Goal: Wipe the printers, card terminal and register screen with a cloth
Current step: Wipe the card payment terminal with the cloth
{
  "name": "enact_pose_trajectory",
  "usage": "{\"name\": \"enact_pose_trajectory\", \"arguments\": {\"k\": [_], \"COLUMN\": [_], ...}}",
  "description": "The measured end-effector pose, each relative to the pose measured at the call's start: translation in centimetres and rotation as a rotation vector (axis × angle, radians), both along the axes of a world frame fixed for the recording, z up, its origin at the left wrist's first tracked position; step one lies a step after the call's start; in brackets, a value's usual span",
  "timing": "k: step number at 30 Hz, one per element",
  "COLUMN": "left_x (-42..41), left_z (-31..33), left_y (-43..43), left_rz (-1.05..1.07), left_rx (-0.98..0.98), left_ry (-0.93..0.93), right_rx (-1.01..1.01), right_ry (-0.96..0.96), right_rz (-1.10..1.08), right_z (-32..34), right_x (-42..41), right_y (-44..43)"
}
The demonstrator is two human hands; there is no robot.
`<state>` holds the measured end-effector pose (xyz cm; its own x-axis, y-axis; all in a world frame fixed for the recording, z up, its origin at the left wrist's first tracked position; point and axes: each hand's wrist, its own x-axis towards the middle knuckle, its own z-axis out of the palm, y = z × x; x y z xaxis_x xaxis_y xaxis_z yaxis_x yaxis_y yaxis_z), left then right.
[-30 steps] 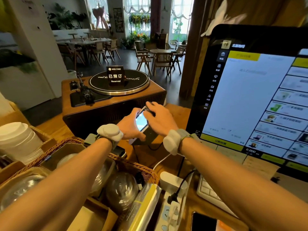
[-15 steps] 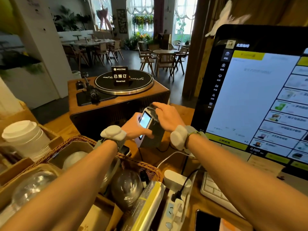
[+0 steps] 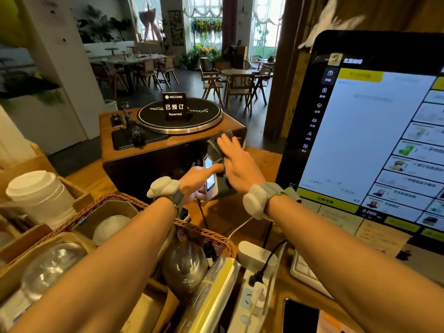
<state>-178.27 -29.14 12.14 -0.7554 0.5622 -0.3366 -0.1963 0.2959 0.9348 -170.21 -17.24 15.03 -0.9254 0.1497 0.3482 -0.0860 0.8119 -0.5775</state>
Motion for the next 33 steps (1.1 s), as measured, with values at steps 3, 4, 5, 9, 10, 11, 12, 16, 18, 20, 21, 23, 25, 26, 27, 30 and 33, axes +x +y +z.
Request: {"name": "enact_pose_trajectory", "arguments": {"k": [3,4,5,9,10,11,12,16,18,20,21,23,25,26,27,30,33], "left_x": [-0.3,-0.2,0.1,1.1,1.2,1.3,1.3,1.3,1.3,1.3,1.3,1.3,1.7,1.9,2.1,2.0,2.1], "left_z": [-0.3,-0.5,-0.7,-0.3,-0.1,0.1,0.1,0.1,0.1,0.1,0.3,0.7,1.1,1.3,1.3,1.2,1.7], "left_y": [-0.3,-0.3,-0.3,0.7,1.0,1.2,1.4,1.8,1.9,2.2,2.3,2.8,3.4,3.7,3.9,4.1,4.0], "left_rz": [0.107,0.103,0.093,0.132,0.159,0.180,0.198,0.256,0.319,0.390,0.411,0.385,0.335,0.320,0.316,0.358,0.405], "left_rx": [0.090,0.104,0.128,0.298,0.330,0.351,0.360,0.367,0.379,0.402,0.414,0.461,0.503,0.502,0.495,0.474,0.470], "left_ry": [-0.042,-0.058,-0.089,-0.212,-0.220,-0.220,-0.217,-0.261,-0.268,-0.293,-0.326,-0.397,-0.413,-0.400,-0.376,-0.333,-0.329], "right_rx": [0.015,0.005,-0.015,0.069,0.057,0.017,-0.027,-0.086,-0.050,0.011,-0.003,-0.133,-0.360,-0.509,-0.663,-0.755,-0.699], "right_ry": [0.072,0.107,0.128,0.177,0.186,0.181,0.163,0.137,0.204,0.276,0.280,0.254,0.209,0.201,0.210,0.292,0.248], "right_rz": [0.011,-0.024,-0.055,-0.175,-0.186,-0.173,-0.144,-0.112,-0.140,-0.161,-0.183,-0.280,-0.393,-0.424,-0.429,-0.339,-0.253], "right_z": [-0.9,-0.8,-0.5,0.4,0.2,-0.1,-0.3,-0.3,-0.6,-1.6,-2.1,-2.8,-3.0,-2.7,-2.3,-1.2,-2.0], "right_x": [0.5,0.4,0.2,-0.6,-0.6,-0.5,-0.3,0.9,1.6,2.0,2.2,2.1,1.8,1.6,1.4,1.2,1.9], "right_y": [-0.5,-0.4,-0.4,-0.8,-1.1,-1.6,-1.9,-1.8,-1.6,-1.5,-1.6,-1.8,-2.4,-2.9,-3.5,-4.3,-4.1]}}
